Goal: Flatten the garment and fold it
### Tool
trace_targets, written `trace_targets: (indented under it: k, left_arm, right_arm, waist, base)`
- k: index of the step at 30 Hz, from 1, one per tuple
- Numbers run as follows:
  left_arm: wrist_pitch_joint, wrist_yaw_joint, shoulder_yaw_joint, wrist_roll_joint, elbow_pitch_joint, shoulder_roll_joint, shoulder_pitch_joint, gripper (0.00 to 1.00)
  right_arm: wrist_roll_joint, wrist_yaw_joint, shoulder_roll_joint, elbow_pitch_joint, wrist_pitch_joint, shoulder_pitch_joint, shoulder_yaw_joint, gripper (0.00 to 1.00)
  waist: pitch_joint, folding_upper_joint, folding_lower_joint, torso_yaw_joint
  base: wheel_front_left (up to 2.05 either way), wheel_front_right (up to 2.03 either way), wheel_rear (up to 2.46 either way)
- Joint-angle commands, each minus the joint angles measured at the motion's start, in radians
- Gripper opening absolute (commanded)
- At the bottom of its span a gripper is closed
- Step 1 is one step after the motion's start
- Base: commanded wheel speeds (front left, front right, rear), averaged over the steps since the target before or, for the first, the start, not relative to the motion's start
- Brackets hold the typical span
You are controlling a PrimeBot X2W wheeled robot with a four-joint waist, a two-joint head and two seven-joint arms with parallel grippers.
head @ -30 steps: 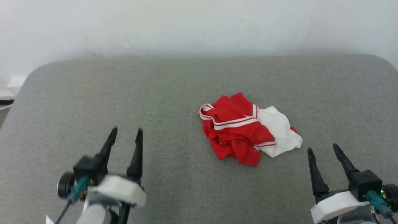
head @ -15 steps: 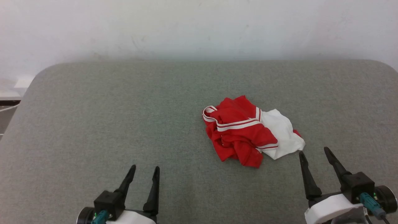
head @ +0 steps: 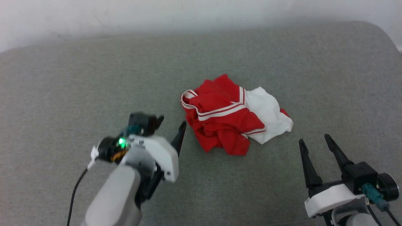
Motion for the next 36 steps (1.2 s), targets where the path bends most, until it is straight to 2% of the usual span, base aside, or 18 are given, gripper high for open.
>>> trace_targets:
  k: [1,9,13,18,19,20,23,31,36]
  left_arm:
    - [0.022,-0.006,-0.002,0.003,0.014,-0.002,-0.050,1.00]
    - [0.258,0.010,-0.021,0.039,0.206,0.014,-0.312,1.00]
    - [0.365,-0.014,-0.048,0.049,0.316,0.028,-0.385,1.00]
    - [0.466,-0.070,-0.084,0.028,0.421,0.029,-0.410,1.00]
    - [0.467,-0.081,-0.087,0.015,0.426,0.027,-0.410,0.27]
    - [0.451,-0.088,-0.084,0.005,0.426,0.026,-0.411,0.00]
    - [0.339,-0.085,-0.071,0.004,0.407,0.028,-0.422,0.00]
    - [-0.090,0.006,0.027,0.013,0.297,0.041,-0.406,0.00]
    - [-0.247,0.057,0.069,0.008,0.190,0.060,-0.275,0.00]
  right_arm:
    - [0.010,-0.002,0.002,0.003,-0.008,-0.018,0.001,1.00]
    - [0.048,-0.002,0.002,0.042,-0.038,-0.049,0.025,1.00]
    - [0.062,-0.002,0.002,0.064,-0.050,-0.065,0.044,1.00]
    - [0.077,-0.002,0.002,0.085,-0.060,-0.084,0.048,1.00]
    - [0.078,-0.002,0.002,0.089,-0.061,-0.086,0.048,1.00]
    - [0.080,-0.002,0.002,0.093,-0.062,-0.087,0.046,1.00]
    - [0.080,-0.002,0.002,0.101,-0.064,-0.087,0.036,1.00]
    - [0.050,-0.002,0.002,0.102,-0.066,-0.073,0.014,1.00]
    - [0.035,-0.002,0.002,0.097,-0.065,-0.049,0.006,1.00]
  waist:
    - [0.083,0.0000,-0.0002,-0.073]
    - [0.149,0.0000,-0.0002,-0.148]
    - [0.169,0.0000,-0.0002,-0.173]
    - [0.178,0.0000,-0.0002,-0.184]
    - [0.178,0.0000,-0.0002,-0.184]
    - [0.174,0.0000,-0.0002,-0.181]
    - [0.158,0.0000,-0.0002,-0.164]
    - [0.073,0.0000,-0.0002,-0.083]
    - [0.030,0.0000,-0.0002,-0.026]
  base:
    - [0.00,0.00,0.00]
    - [0.00,0.00,0.00]
    - [0.00,0.00,0.00]
    - [0.00,0.00,0.00]
    - [0.00,0.00,0.00]
    - [0.00,0.00,0.00]
    - [0.00,0.00,0.00]
    - [0.00,0.00,0.00]
    - [0.00,0.00,0.00]
